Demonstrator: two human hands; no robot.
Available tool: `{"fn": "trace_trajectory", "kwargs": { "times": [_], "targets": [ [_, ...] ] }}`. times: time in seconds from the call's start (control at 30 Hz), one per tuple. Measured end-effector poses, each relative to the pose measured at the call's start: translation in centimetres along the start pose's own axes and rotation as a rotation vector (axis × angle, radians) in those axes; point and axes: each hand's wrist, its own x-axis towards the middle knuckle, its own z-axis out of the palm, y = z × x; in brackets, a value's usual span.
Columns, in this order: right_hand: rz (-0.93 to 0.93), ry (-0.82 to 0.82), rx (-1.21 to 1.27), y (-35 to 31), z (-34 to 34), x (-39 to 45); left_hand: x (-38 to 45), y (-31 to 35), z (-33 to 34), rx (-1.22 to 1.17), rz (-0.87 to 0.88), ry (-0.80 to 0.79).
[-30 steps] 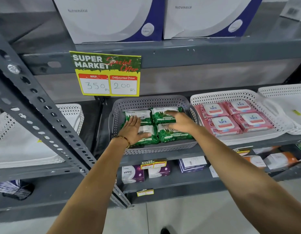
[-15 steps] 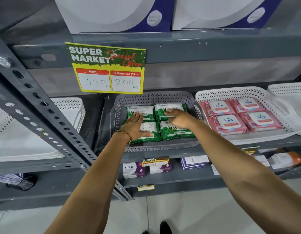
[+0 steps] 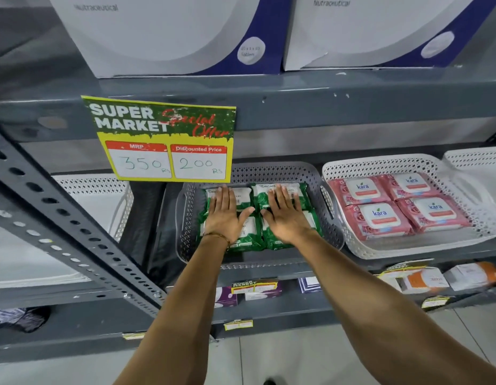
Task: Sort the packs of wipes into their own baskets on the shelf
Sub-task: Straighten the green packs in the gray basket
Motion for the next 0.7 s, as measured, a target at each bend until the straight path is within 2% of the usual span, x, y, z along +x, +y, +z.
{"fn": "trace_trajectory", "kwargs": {
  "times": [0.27, 0.47, 0.6, 0.7],
  "targets": [
    [-0.015, 0.003, -0.014, 0.1, 0.2, 0.1, 0.4, -0.2, 0.6, 0.029, 0.002, 0.004],
    [-0.016, -0.009, 0.033, -0.1, -1.3, -0.7, 0.1, 0.4, -0.8, 0.054, -0.017, -0.071],
    [-0.058, 0.135, 0.04, -0.4, -2.9, -3.0, -2.0, 1.7, -2.7, -0.051, -0.029, -0.02],
    [-0.09, 0.305, -0.031, -0.6, -3.8, -5.5, -4.7, 3.4, -3.7, -0.043, 0.006, 0.121]
  ]
}}
